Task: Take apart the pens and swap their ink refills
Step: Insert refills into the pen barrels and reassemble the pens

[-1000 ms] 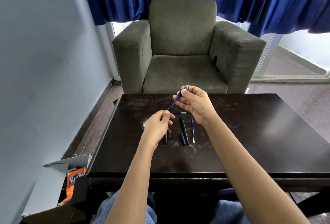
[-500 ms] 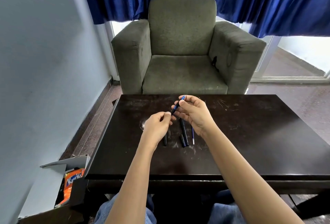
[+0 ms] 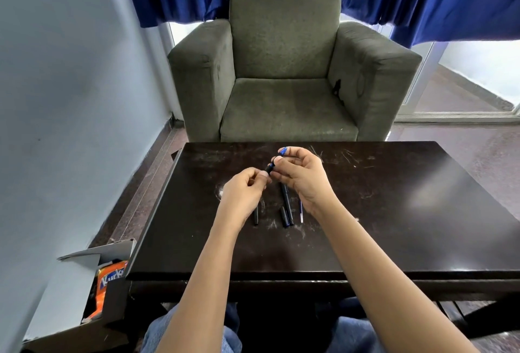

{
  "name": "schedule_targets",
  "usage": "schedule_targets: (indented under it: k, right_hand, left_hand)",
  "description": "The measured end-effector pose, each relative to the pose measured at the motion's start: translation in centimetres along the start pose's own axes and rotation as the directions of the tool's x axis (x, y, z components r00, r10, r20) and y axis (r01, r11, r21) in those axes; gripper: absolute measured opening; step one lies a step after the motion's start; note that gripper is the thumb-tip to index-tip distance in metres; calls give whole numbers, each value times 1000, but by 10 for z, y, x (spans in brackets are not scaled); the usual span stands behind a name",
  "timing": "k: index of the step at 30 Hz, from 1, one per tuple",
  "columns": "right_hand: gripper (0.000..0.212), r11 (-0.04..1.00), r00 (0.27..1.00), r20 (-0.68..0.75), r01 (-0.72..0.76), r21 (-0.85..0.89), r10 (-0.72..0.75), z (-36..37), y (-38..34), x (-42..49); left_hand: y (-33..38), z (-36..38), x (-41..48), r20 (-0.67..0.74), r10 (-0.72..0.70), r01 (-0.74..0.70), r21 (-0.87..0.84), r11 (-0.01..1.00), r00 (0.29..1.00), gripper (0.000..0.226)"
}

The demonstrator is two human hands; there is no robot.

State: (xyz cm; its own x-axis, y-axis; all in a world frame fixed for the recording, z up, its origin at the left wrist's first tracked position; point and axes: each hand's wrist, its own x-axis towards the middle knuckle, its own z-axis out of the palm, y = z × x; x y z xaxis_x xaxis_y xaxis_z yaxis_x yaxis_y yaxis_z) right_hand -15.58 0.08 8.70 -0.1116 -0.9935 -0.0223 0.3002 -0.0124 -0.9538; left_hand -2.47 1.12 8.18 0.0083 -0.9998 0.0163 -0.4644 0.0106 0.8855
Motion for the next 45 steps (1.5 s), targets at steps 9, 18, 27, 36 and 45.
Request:
schedule_targets:
  k: [9, 18, 27, 36, 45]
  right_hand:
    - [7, 998, 999, 17, -34, 47, 33, 0, -1, -3]
    - [3, 999, 999, 31, -23, 41, 21, 3, -3, -4]
    - [1, 1000, 1000, -9, -4, 14, 4, 0, -5, -4]
    - [6, 999, 999, -29, -20, -27, 19, -3, -5, -3]
    - [11, 999, 999, -44, -31, -37, 29, -6, -6, 1]
  left_hand:
    - [3, 2, 1, 14, -34, 33, 68, 997, 999, 39]
    - [5, 1, 0, -23, -62, 62, -24, 998, 998, 42]
    - [4, 0, -2, -116, 61, -68, -53, 996, 991, 17]
    - [10, 4, -5, 3, 17, -17, -44, 999, 1000, 21]
    - [16, 10, -6, 48, -32, 35, -74, 997, 998, 36]
